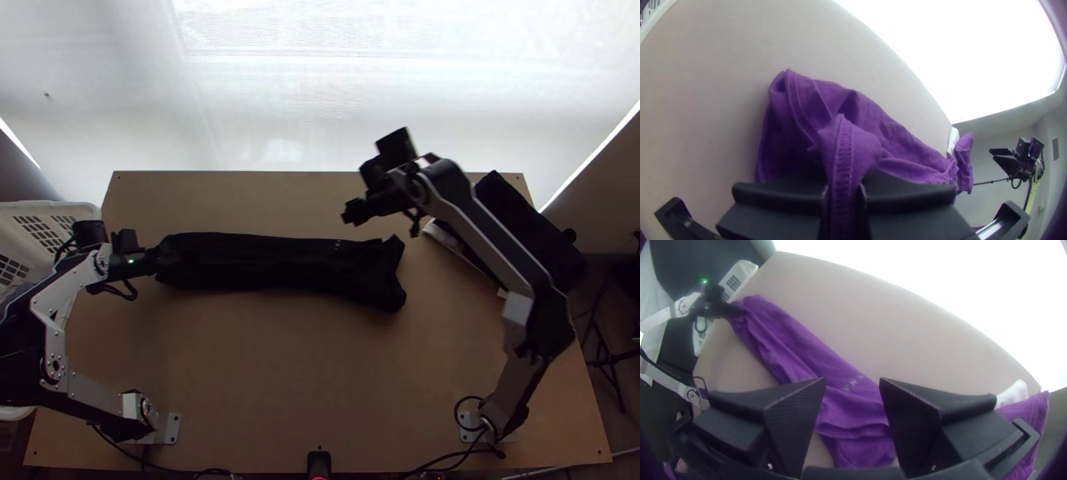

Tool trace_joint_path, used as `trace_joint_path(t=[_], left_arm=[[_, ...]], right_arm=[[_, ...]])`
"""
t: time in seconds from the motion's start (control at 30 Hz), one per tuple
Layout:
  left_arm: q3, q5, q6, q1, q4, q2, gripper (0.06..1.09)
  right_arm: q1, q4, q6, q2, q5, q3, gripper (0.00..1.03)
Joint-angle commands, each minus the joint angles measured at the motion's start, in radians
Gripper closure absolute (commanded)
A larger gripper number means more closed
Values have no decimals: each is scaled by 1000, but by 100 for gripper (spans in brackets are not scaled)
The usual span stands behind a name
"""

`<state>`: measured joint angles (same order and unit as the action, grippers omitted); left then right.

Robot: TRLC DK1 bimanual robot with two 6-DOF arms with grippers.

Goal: Fold the t-shirt

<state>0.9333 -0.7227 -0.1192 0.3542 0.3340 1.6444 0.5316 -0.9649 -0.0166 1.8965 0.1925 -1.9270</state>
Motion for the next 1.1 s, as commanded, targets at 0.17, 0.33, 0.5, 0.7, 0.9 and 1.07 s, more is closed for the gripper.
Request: trace_joint_path(t=[0.17, 0.33, 0.5, 0.7, 0.9, 1.07], left_arm=[[105, 6, 182, 287, 250, -57, 105], [139, 49, 184, 206, 336, -251, 105], [157, 111, 116, -6, 361, -394, 105], [191, 198, -17, -284, 333, -423, 105], [216, 296, -115, -552, 260, -348, 105], [233, 350, -143, -712, 171, -245, 105]], right_arm=[[-165, 51, 41, -237, 32, 240, 45], [-173, 72, 44, -281, 32, 310, 45], [-188, 83, 43, -317, 32, 353, 45], [-191, 84, 35, -340, 32, 385, 45], [-182, 97, 30, -350, 32, 410, 45], [-183, 107, 30, -364, 32, 447, 45]])
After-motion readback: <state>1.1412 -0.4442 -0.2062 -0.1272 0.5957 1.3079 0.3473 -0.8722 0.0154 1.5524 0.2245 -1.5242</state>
